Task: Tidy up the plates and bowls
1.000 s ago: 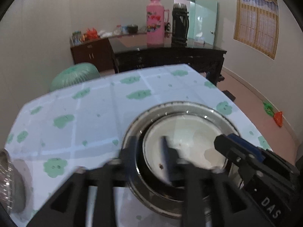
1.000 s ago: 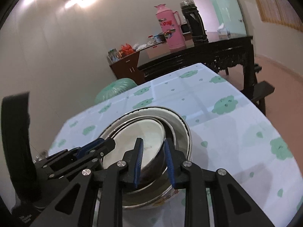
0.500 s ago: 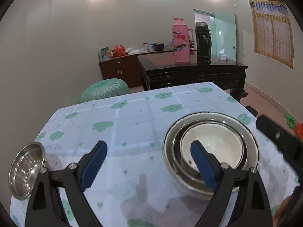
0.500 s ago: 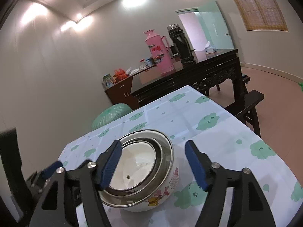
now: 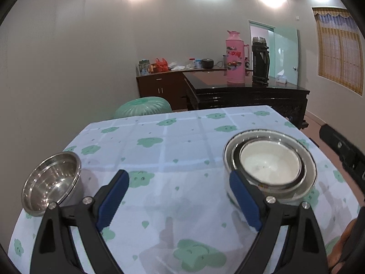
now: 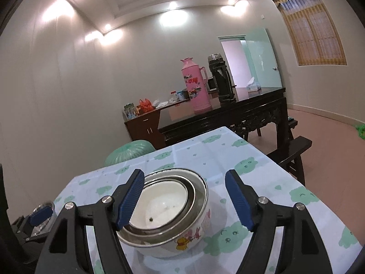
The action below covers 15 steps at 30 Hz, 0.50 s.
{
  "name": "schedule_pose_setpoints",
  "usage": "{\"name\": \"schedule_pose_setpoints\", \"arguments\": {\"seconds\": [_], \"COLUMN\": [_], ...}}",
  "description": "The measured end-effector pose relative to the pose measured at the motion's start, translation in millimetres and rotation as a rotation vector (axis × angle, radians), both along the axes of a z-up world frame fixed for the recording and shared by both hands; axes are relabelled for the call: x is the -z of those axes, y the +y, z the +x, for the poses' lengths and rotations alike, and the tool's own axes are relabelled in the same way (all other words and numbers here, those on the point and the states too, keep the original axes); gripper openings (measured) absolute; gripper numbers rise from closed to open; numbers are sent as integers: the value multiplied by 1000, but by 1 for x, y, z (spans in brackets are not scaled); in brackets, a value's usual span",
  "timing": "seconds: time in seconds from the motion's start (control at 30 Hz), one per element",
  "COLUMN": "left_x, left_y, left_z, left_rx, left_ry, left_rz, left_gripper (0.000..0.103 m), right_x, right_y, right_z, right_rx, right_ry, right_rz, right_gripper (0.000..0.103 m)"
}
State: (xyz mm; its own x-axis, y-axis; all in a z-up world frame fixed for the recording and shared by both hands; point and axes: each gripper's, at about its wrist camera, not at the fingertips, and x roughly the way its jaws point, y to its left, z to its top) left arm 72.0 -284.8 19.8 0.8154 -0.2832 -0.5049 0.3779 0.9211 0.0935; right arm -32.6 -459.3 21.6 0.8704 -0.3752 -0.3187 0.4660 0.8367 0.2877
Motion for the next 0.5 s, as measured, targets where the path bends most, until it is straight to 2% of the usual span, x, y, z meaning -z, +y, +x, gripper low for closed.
{"name": "schedule_pose_setpoints", "arguments": {"seconds": [0.17, 0.27, 0.5], "left_x": [7, 7, 9], "left_y": [17, 25, 33], "left_z": [-5, -10, -19], "left_rx": [-19, -37, -19], "left_ry": [16, -9, 4], "left_rz": [-33, -49, -60], "left_gripper": [91, 91, 91], "right_x": [0, 1, 4], "right_y": [11, 17, 25], "right_z": [-13, -23, -41], "right_rx": [1, 12, 33], "right_ry": [-2, -2, 19], "right_rz": [-46, -76, -100], "right_gripper": [75, 75, 75]}}
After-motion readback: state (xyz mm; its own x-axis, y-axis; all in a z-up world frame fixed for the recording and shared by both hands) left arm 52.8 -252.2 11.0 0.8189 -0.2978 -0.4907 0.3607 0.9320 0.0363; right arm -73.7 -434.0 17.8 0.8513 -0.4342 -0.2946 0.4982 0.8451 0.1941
